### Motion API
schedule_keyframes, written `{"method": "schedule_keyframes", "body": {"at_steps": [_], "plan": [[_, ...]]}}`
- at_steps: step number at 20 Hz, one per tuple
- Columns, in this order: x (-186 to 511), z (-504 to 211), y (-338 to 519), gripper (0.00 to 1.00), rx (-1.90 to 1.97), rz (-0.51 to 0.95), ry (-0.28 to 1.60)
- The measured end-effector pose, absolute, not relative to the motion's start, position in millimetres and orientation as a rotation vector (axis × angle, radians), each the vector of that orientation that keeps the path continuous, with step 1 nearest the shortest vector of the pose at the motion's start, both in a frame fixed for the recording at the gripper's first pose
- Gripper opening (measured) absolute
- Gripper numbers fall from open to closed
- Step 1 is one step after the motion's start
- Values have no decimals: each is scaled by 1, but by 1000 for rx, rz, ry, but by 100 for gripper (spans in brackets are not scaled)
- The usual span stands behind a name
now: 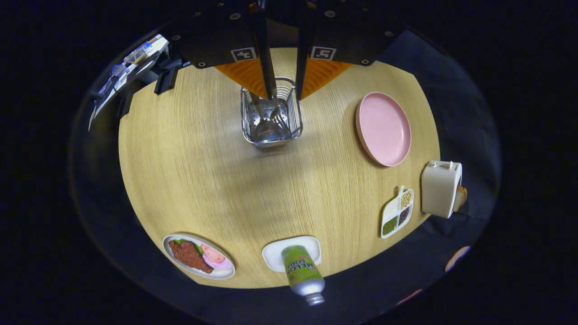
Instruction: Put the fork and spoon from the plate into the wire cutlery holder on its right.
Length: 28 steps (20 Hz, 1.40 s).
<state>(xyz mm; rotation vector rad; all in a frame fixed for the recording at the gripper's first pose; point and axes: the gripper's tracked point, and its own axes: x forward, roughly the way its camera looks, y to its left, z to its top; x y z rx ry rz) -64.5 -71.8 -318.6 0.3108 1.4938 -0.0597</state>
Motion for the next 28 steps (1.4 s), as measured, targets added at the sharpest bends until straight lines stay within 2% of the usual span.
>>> {"method": "schedule_keyframes", "body": {"at_steps": [6, 9, 11, 15, 18, 23, 25, 28], "plan": [[-42, -257, -69, 47, 346, -125, 1152], [-31, -222, -71, 67, 330, -179, 929], [-32, -201, -75, 73, 314, -225, 810], [-31, -150, -81, 80, 237, -282, 570], [-32, -119, -83, 82, 161, -268, 428], [-42, -80, -79, 82, 105, -166, 249], [-46, -65, -76, 87, 76, -106, 181], [-56, -44, -80, 88, 33, -9, 89]]}}
